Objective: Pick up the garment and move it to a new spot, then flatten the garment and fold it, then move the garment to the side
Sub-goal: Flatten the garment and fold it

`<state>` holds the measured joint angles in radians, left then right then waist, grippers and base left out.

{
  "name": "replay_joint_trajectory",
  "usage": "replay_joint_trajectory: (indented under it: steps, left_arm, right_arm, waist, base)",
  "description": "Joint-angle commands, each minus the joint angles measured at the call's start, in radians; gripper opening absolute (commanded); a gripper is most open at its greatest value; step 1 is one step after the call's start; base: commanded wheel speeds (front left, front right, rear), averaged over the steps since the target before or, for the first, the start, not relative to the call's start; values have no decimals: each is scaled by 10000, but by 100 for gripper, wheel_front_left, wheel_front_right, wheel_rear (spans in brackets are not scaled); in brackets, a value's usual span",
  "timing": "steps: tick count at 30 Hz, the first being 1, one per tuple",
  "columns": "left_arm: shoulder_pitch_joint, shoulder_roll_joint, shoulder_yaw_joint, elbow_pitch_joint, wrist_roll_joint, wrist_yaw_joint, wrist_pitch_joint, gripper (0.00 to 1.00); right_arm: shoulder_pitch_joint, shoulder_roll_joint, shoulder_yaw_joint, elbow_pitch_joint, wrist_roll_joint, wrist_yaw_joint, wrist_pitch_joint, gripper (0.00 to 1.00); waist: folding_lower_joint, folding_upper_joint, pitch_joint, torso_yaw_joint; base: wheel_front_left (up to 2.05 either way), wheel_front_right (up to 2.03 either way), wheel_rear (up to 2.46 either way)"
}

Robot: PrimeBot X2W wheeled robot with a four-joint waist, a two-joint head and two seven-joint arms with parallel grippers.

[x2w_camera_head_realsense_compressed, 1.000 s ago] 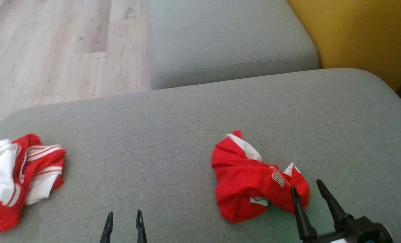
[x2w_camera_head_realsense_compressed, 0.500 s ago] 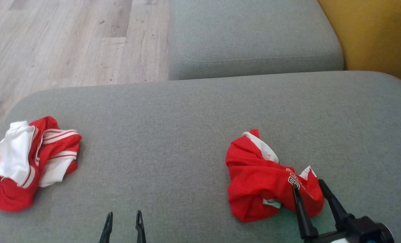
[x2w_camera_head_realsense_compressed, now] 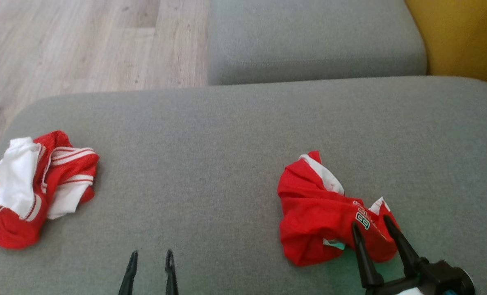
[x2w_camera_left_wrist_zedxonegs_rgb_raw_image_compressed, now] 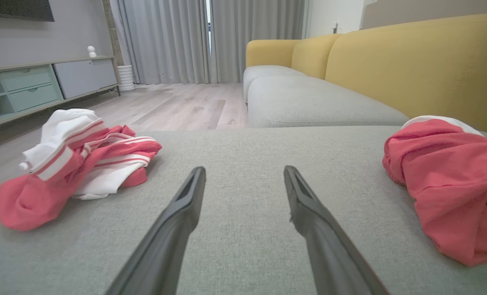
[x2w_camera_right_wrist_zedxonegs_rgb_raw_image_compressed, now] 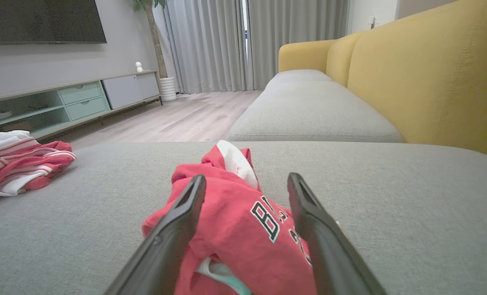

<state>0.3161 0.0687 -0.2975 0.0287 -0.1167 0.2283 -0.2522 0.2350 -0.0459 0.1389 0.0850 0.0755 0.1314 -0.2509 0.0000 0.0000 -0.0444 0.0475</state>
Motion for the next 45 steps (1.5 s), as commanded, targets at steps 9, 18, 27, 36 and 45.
replay_joint_trajectory:
  steps: [9, 18, 27, 36, 45]
  left_arm:
    - [-2834, -72, 229, 351, 18, -1652, -95, 100]
    - [-7170, -109, -1908, 3613, -2602, -3579, 517, 100]
    - [-9353, 771, -5738, 5106, -6410, -3587, 2646, 100]
    - [-10624, 1110, -6685, 6141, -5798, -3579, 756, 0]
    - [-11956, 968, -4783, 4662, -3284, -1017, -89, 0]
  right_arm:
    - [-1395, -979, 702, -762, 655, -7, -109, 100]
    - [-2488, -1452, 959, -1293, 944, -7, -109, 100]
    - [-2551, -1145, 1110, -1381, 758, -7, -109, 100]
    - [-2480, -893, 944, -1342, 669, -7, -109, 100]
    - [-2353, -753, 829, -1277, 619, -7, -109, 100]
  waist:
    - [0, 0, 1460, -524]
    - [0, 0, 3062, -1841]
    - [0, 0, 3455, -2877]
    - [0, 0, 3402, -3087]
    - [0, 0, 2759, -2591]
  base:
    - [0, 0, 0]
    - [0, 0, 0]
    - [0, 0, 0]
    - [0, 0, 0]
    - [0, 0, 0]
